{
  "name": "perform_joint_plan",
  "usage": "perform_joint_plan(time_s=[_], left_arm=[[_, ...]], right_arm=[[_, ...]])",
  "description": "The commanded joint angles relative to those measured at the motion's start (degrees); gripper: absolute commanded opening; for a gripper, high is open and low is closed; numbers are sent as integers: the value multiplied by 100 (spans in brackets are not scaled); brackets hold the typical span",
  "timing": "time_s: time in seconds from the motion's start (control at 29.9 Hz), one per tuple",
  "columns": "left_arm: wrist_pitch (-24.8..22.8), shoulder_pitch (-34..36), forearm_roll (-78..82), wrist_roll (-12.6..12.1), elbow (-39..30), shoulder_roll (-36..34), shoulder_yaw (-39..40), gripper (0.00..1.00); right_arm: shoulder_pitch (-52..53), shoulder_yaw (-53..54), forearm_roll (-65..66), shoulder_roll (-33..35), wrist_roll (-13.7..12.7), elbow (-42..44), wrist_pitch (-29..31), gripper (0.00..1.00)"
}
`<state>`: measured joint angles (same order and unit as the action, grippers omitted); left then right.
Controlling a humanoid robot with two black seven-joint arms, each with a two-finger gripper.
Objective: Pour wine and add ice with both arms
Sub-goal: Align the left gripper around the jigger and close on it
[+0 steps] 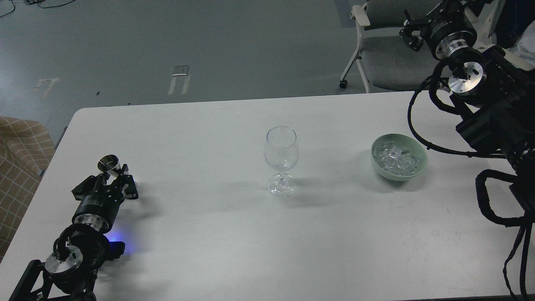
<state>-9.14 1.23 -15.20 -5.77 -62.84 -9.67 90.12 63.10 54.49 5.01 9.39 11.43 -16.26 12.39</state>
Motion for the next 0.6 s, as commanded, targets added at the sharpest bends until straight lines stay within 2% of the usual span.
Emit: perform_joint_plan(time_s=[0.0,0.57], left_arm=[[-9,0,0,6,0,-17,6,35],[-308,0,0,24,-35,-26,14,32]], right_arm=[[-8,0,0,-7,0,0,0,100],[-8,0,9,-7,0,9,0,100]])
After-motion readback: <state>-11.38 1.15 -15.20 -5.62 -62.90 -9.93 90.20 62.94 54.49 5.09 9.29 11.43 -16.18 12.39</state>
